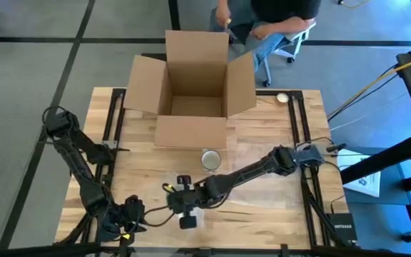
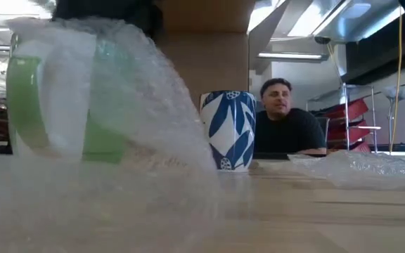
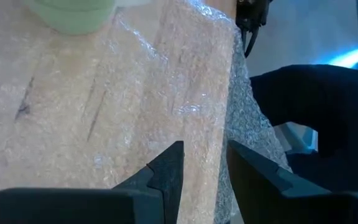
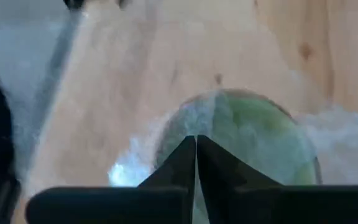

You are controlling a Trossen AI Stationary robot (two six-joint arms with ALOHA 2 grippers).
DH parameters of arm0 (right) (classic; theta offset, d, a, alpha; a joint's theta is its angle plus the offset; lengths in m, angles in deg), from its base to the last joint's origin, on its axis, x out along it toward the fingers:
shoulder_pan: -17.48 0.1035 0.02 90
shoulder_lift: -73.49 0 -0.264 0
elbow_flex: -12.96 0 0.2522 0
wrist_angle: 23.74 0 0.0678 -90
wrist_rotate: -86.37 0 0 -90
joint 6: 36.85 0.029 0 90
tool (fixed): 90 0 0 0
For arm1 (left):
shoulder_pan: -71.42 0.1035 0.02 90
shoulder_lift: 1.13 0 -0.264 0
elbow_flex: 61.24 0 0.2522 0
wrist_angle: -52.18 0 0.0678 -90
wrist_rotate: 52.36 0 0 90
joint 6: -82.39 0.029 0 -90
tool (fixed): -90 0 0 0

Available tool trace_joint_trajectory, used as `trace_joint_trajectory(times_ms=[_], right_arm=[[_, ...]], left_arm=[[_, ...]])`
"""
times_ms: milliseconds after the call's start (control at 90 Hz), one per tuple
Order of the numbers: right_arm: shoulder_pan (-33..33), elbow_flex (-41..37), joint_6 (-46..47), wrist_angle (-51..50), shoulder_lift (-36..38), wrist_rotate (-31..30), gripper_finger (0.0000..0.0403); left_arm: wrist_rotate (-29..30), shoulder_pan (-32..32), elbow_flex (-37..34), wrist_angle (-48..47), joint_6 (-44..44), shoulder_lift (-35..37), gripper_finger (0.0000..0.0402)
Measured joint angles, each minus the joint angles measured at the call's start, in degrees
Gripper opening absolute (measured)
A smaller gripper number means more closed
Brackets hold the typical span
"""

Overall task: Wrap mug
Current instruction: Wrap the green mug with the left side transparent bubble wrap

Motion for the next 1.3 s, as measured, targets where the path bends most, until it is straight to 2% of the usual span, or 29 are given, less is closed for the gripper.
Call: trace_joint_trajectory(times_ms=[433,656,711,833,978,1122,1300], right_arm=[[-1.39,0.29,0.15,-0.84,-3.22,1.95,0.0],[-1.26,7.1,0.13,-5.03,-3.15,2.1,0.0],[-1.26,9.16,0.02,-7.23,-3.08,2.08,0.0],[-1.12,8.19,-0.11,-8.9,-0.89,1.77,0.0],[-0.07,9.08,0.15,-12.69,1.82,-2.39,0.0],[3.12,7.92,2.14,-15.27,1.81,-7.32,0.0],[6.46,2.19,7.83,-9.5,1.76,-20.15,0.0]], left_arm=[[0.13,0.33,0.0,0.04,-0.2,0.0,0.0105],[0.1,0.31,0.0,0.19,-0.16,0.0,0.0105],[-0.89,0.31,0.0,0.17,-0.16,0.0,0.0105],[-4.37,0.35,0.0,0.05,1.87,0.0,0.0105],[-2.28,0.59,0.0,0.15,4.45,0.0,0.0105],[-10.85,0.78,0.0,0.49,2.11,0.0,0.0108],[-16.0,-1.36,0.0,-0.67,-2.98,0.0,0.0121]])
